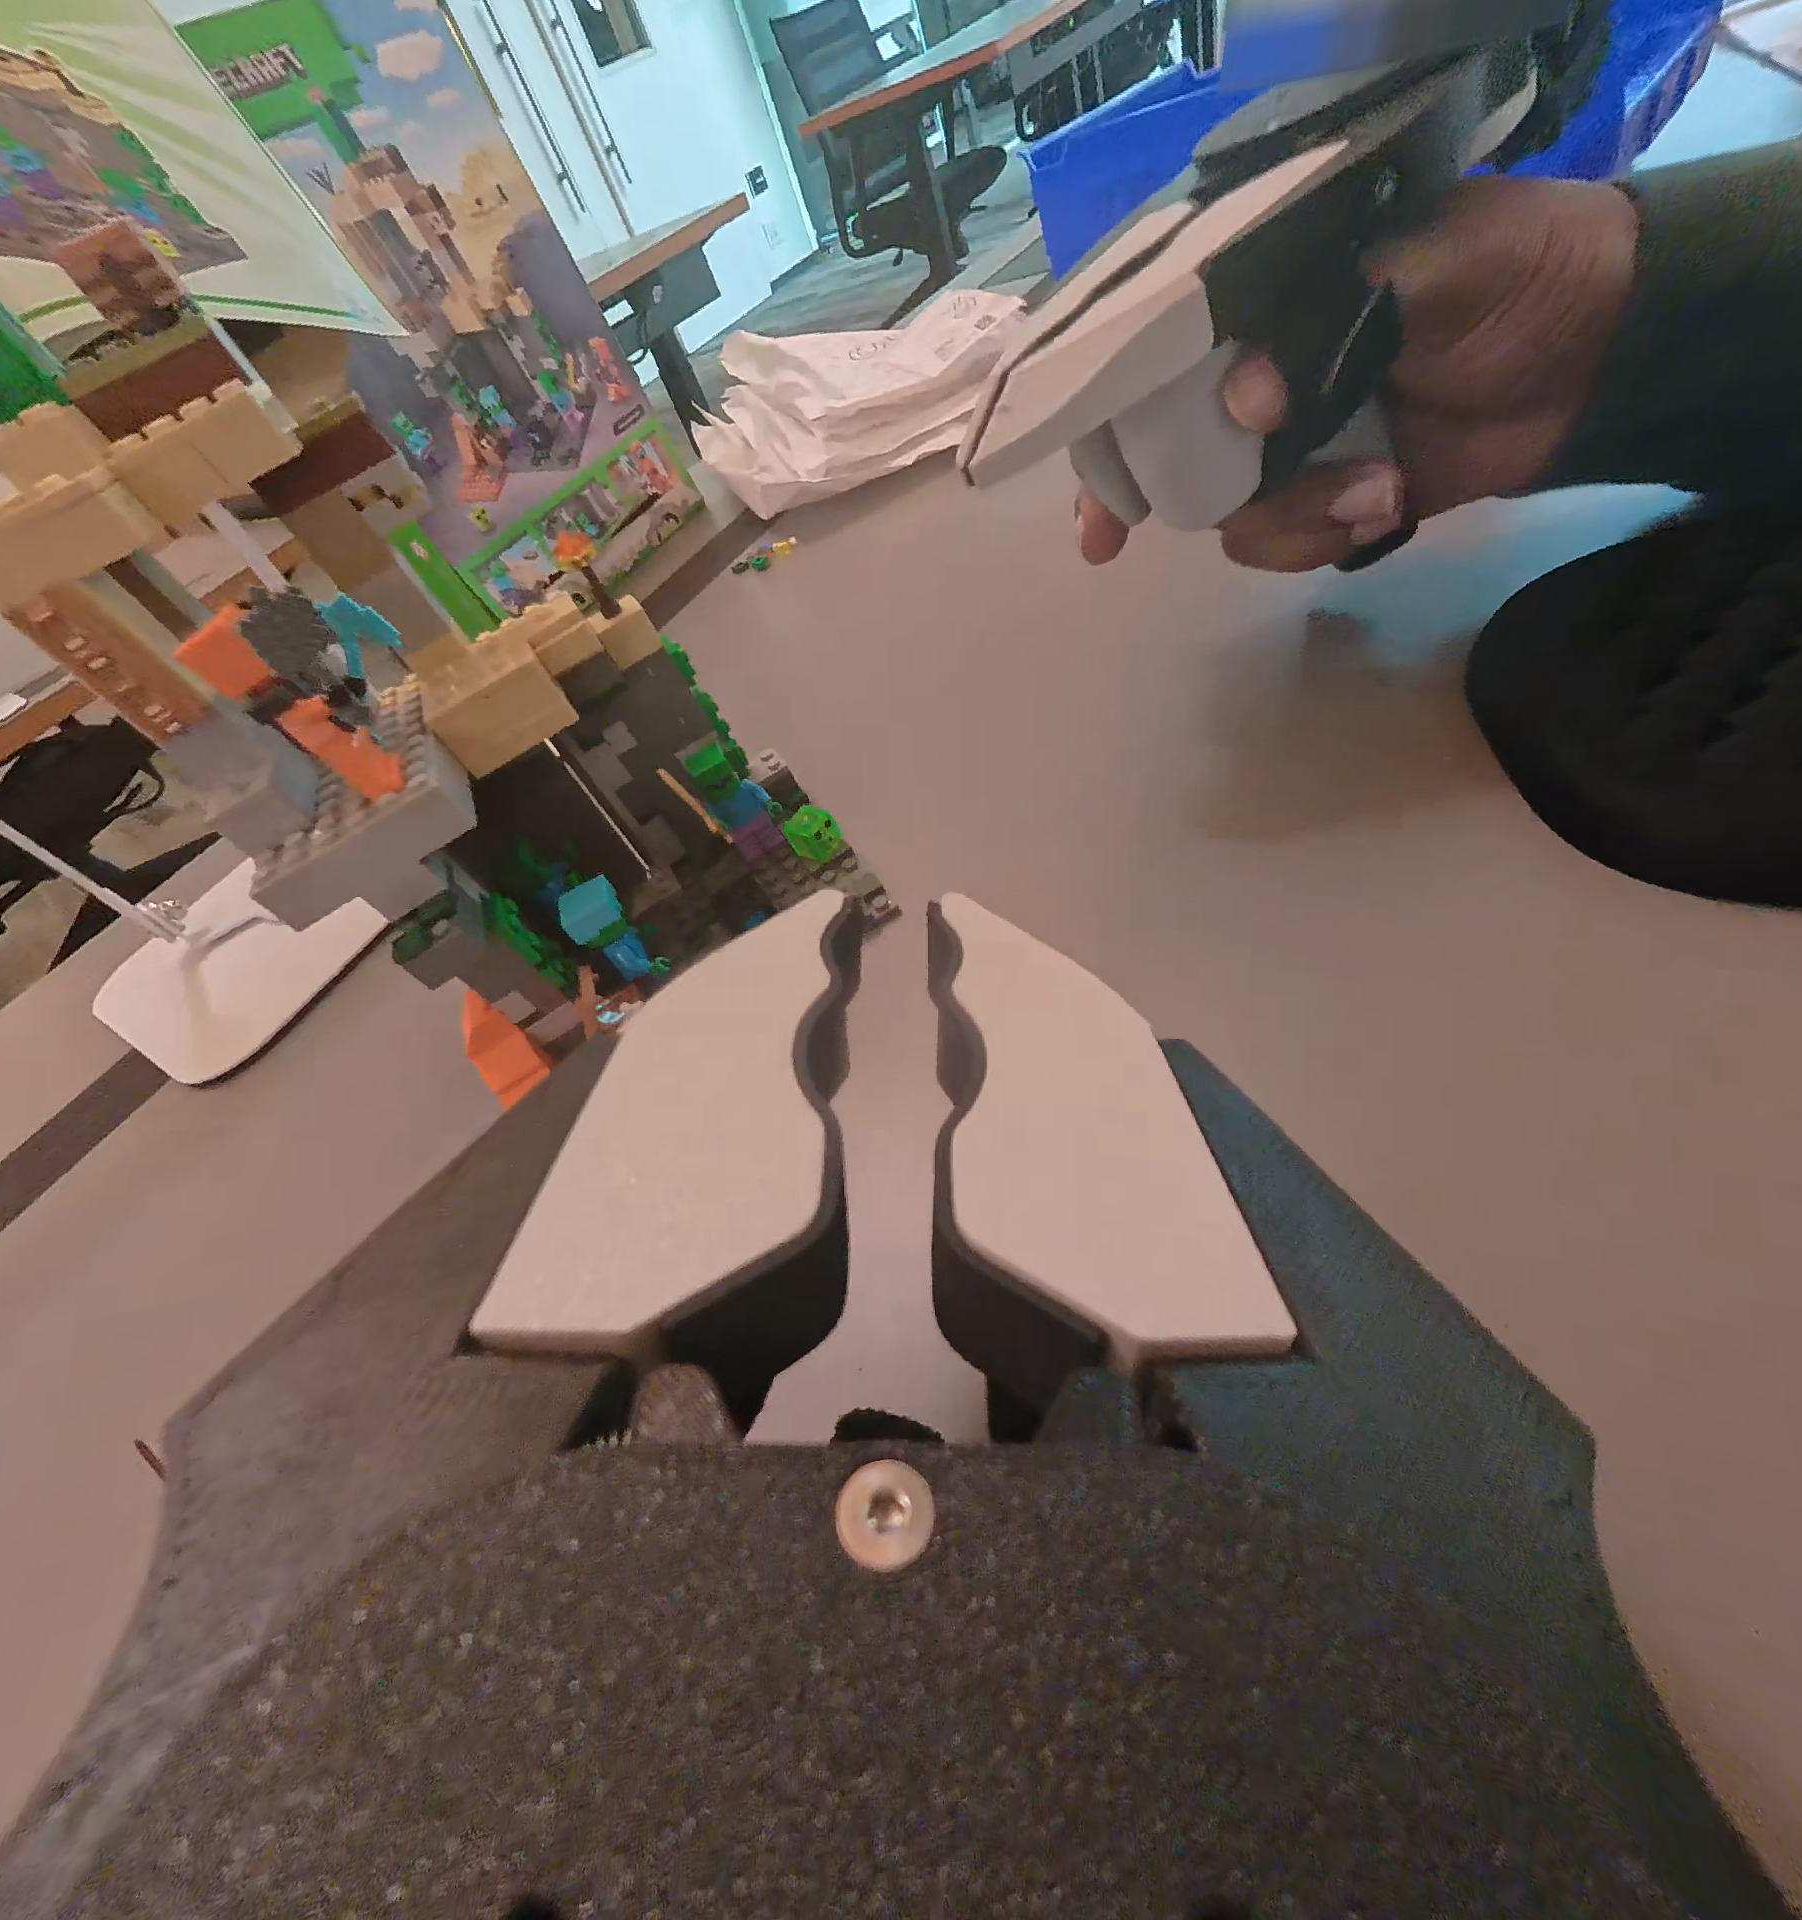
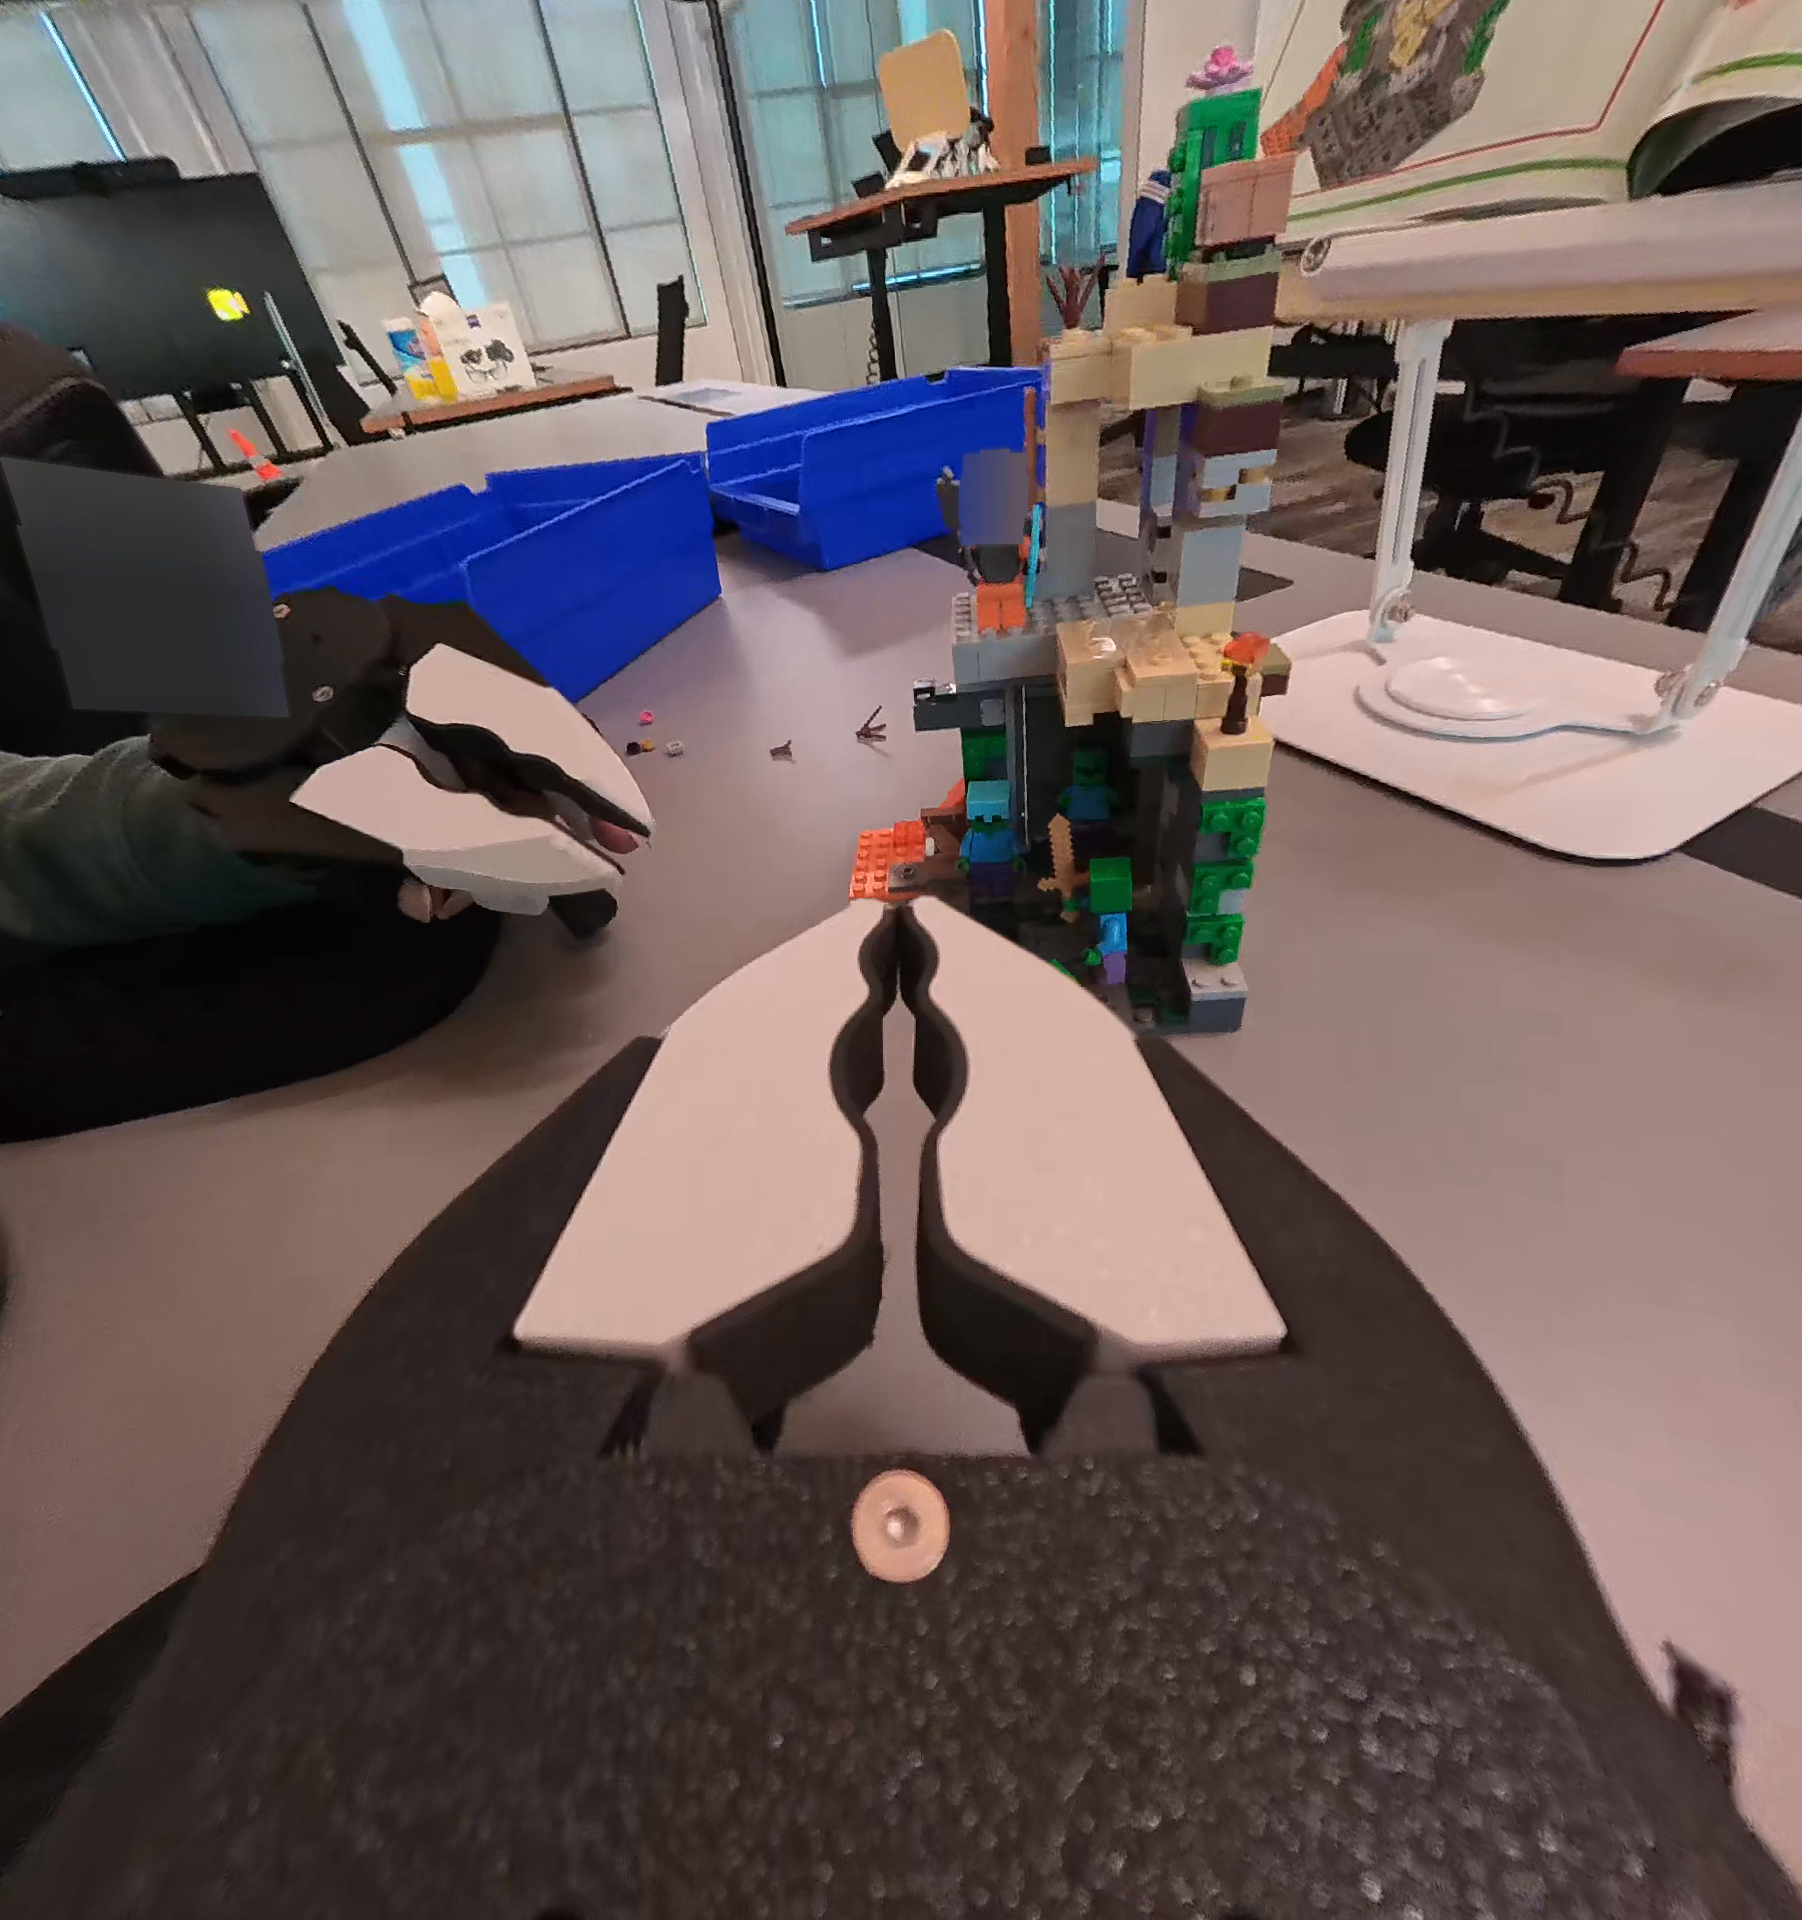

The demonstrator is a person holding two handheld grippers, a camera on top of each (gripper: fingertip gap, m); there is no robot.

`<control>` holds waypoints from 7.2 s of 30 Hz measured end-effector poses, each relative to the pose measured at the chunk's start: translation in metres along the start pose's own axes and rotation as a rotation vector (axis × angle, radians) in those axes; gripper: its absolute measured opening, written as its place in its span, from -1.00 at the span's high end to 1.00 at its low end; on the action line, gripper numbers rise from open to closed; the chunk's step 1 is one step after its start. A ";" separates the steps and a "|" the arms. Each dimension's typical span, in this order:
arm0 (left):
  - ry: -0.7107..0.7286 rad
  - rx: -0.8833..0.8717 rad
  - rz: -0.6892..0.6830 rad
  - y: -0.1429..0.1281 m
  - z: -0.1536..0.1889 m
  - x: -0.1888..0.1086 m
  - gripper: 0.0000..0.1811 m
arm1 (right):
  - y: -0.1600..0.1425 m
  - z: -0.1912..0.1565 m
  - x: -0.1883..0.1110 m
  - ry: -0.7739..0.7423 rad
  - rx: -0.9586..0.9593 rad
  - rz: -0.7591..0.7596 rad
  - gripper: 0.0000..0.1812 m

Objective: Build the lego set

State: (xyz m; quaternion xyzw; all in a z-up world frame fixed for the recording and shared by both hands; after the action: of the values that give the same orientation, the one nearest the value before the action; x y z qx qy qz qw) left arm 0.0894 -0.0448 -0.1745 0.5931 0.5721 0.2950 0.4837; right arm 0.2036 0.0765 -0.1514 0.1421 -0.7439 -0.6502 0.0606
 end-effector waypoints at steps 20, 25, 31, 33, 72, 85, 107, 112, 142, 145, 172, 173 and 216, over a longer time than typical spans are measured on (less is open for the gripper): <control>0.356 0.050 -0.682 -0.063 -0.142 -0.239 0.64 | -0.010 0.021 -0.001 -0.084 -0.040 -0.018 0.57; 0.215 0.058 -1.192 -0.146 -0.143 -0.271 0.37 | -0.009 0.018 0.004 -0.050 -0.029 -0.023 0.63; 0.105 0.124 -1.323 -0.152 -0.147 -0.279 0.69 | -0.006 0.012 -0.011 -0.060 -0.070 -0.022 0.73; -0.006 0.089 -1.293 -0.128 -0.150 -0.292 0.69 | -0.005 0.011 -0.014 -0.049 -0.067 -0.014 0.74; 0.134 0.304 -0.836 -0.159 -0.146 -0.275 0.67 | -0.009 0.013 -0.012 -0.133 -0.035 -0.017 0.81; 0.364 0.029 -0.481 -0.096 -0.134 -0.268 0.70 | -0.007 0.016 -0.013 -0.187 -0.052 -0.018 0.64; 0.251 -0.384 0.006 0.004 -0.104 -0.018 1.00 | -0.003 0.017 -0.019 -0.294 -0.158 0.000 1.00; 0.307 -0.371 0.006 -0.015 -0.116 0.005 1.00 | -0.003 0.023 -0.024 -0.336 -0.149 0.032 1.00; 0.224 -0.173 -0.061 -0.037 -0.087 0.005 0.73 | -0.011 0.025 -0.022 -0.367 -0.181 0.002 0.78; 0.218 -0.166 -0.091 -0.039 -0.086 0.008 0.68 | -0.017 0.027 -0.018 -0.347 -0.141 -0.036 0.62; 0.190 -0.106 -0.169 -0.046 -0.079 0.015 0.63 | -0.017 0.098 0.081 -0.089 -0.064 -0.247 0.67; 0.191 -0.105 -0.168 -0.046 -0.079 0.015 0.63 | -0.018 0.099 0.081 -0.121 -0.076 -0.257 0.72; 0.240 -0.147 -0.109 -0.042 -0.087 0.009 0.76 | -0.019 0.072 0.060 -0.530 -0.013 -0.294 0.72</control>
State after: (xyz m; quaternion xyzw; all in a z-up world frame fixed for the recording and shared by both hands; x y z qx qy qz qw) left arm -0.0042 -0.0208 -0.1832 0.4847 0.6340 0.3781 0.4693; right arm 0.1290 0.1252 -0.1866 0.0732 -0.7011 -0.6711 -0.2296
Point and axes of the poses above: each gripper's, where its closed fingertips meet, x out along the fingers, y out of its top, z = x × y across the jaws, the point moved 4 cm from there along -x, back along the fingers, and after that the axes turned 10 degrees about y, right-handed, at the moved point
